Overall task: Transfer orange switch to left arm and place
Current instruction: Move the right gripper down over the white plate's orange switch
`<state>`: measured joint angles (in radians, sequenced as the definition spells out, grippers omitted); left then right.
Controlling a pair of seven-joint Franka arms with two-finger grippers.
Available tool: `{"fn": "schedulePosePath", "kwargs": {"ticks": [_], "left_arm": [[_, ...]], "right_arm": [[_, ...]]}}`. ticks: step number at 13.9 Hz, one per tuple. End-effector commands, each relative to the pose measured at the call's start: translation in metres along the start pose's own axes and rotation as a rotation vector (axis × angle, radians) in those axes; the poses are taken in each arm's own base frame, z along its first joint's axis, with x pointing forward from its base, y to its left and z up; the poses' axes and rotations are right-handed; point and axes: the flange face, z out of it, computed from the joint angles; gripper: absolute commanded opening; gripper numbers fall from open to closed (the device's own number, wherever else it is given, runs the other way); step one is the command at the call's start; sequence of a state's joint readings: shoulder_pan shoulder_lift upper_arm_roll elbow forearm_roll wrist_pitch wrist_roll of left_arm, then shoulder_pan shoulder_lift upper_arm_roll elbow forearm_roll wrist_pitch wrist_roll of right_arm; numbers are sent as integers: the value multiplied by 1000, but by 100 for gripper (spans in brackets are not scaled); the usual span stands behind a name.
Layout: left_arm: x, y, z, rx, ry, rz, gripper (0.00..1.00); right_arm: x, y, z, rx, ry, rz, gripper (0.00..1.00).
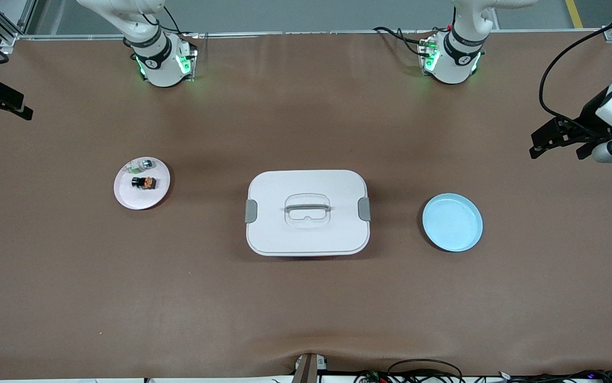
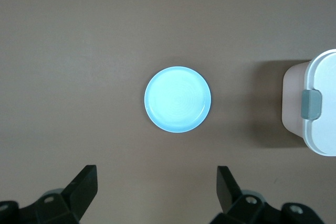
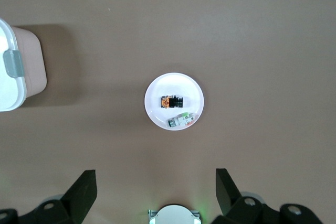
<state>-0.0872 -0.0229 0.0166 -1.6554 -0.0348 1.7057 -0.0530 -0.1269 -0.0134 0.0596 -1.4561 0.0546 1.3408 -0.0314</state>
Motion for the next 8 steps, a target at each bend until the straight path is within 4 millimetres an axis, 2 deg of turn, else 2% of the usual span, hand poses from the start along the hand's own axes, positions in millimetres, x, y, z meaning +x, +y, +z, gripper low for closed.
{"fn": "schedulePosePath", "kwargs": {"ticks": [1, 4, 6, 8], "left_arm": [[-3, 1, -6, 28, -6, 20, 100], [-1, 0, -7, 31, -3, 20, 100], [-1, 2, -7, 30, -3, 22, 100], [-3, 6, -9, 16, -1, 25, 100]], "right_arm": [[5, -1, 31, 7, -33, 12, 100], [-2, -12, 82, -4, -15, 78, 100], [0, -11, 115, -7, -43, 88, 100], [-1, -17, 158, -46, -62, 66, 100]]}}
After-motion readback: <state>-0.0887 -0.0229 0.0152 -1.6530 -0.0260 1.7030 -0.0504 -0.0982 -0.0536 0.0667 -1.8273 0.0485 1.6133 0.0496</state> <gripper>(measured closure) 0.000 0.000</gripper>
